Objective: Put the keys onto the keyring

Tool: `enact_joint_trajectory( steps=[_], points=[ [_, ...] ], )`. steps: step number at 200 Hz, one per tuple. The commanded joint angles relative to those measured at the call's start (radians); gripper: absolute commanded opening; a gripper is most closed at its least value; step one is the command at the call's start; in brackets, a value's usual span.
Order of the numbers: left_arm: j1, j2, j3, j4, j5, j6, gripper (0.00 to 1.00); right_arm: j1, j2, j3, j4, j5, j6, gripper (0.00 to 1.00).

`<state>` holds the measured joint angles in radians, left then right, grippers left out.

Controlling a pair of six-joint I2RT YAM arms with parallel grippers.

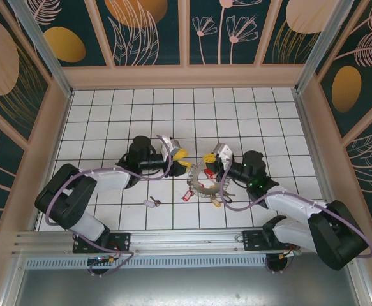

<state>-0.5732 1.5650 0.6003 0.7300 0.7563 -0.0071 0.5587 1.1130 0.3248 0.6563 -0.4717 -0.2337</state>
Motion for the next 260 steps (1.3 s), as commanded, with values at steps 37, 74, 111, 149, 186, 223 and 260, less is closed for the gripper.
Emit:
enact_joint_trajectory(
  steps=[37,74,111,149,186,223,260],
  points=[
    [0.177,-0.076,0.048,-0.133,-0.260,-0.463,0.56,-0.005,0.105,0.364,-0.620,0.225,0.164,0.26],
    [0.217,-0.182,0.114,-0.441,-0.326,-0.489,0.59,-0.006,0.123,0.488,-0.804,0.515,0.316,0.29],
    [0.220,-0.296,0.127,-0.627,-0.384,-0.439,0.61,-0.044,0.021,0.494,-0.789,0.646,0.312,0.60],
    [0.220,-0.348,0.077,-0.648,-0.406,-0.480,0.61,-0.049,-0.008,0.543,-0.776,0.438,-0.014,0.72],
    [0.221,-0.356,0.094,-0.792,-0.531,-0.496,0.62,-0.046,-0.037,0.575,-0.831,0.261,-0.265,0.74],
    [0.222,-0.341,0.117,-0.867,-0.591,-0.502,0.73,-0.034,-0.056,0.622,-0.878,0.399,-0.107,0.75],
    [0.222,-0.373,0.110,-0.888,-0.600,-0.533,0.99,-0.007,-0.109,0.570,-0.962,0.349,0.258,0.64]
  ],
)
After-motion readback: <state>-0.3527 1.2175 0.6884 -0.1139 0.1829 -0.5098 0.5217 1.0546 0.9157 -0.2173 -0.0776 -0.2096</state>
